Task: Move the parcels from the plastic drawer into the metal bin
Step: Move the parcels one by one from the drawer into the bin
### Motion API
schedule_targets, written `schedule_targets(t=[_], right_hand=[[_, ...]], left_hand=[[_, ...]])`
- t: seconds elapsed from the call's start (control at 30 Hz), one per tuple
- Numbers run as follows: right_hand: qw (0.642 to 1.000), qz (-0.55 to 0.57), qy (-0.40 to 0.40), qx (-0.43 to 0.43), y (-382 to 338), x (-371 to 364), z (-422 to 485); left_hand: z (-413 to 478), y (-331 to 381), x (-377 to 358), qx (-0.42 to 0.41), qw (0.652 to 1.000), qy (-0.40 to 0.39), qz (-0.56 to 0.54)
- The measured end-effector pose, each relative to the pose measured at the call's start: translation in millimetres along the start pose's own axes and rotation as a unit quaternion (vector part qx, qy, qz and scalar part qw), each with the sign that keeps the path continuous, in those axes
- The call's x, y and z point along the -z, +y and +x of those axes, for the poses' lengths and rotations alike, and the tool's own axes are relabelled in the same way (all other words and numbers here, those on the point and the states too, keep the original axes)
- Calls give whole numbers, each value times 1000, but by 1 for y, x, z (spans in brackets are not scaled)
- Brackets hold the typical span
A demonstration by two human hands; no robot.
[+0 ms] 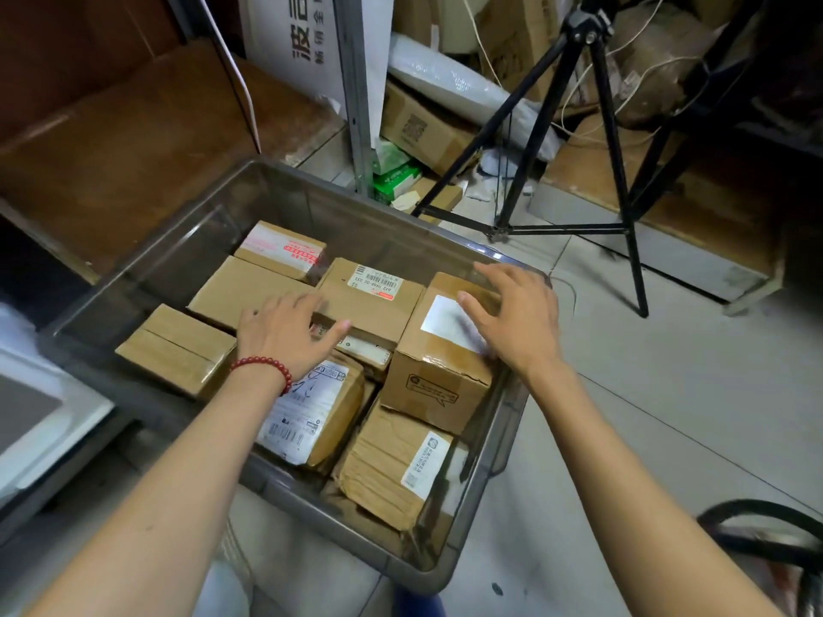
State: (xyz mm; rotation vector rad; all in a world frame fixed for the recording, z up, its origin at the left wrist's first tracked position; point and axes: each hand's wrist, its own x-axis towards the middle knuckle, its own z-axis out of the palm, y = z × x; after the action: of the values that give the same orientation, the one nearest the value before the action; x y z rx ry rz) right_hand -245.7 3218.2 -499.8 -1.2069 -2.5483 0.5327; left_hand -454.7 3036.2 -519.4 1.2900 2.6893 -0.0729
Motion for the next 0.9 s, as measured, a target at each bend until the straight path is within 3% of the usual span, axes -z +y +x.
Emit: schedule_targets(t=[0.37,0.6,0.9], right_hand=[[968,16,-129,215,-129,-35,-43],[915,11,-197,351,-229,-62,-111],[850,35,-248,463,-327,-95,-180]], left_hand=[[-119,-80,25,173,981,87,-27],[-251,-142,14,343,930,123,-54],[-352,-203,22,473,874,90,-69]])
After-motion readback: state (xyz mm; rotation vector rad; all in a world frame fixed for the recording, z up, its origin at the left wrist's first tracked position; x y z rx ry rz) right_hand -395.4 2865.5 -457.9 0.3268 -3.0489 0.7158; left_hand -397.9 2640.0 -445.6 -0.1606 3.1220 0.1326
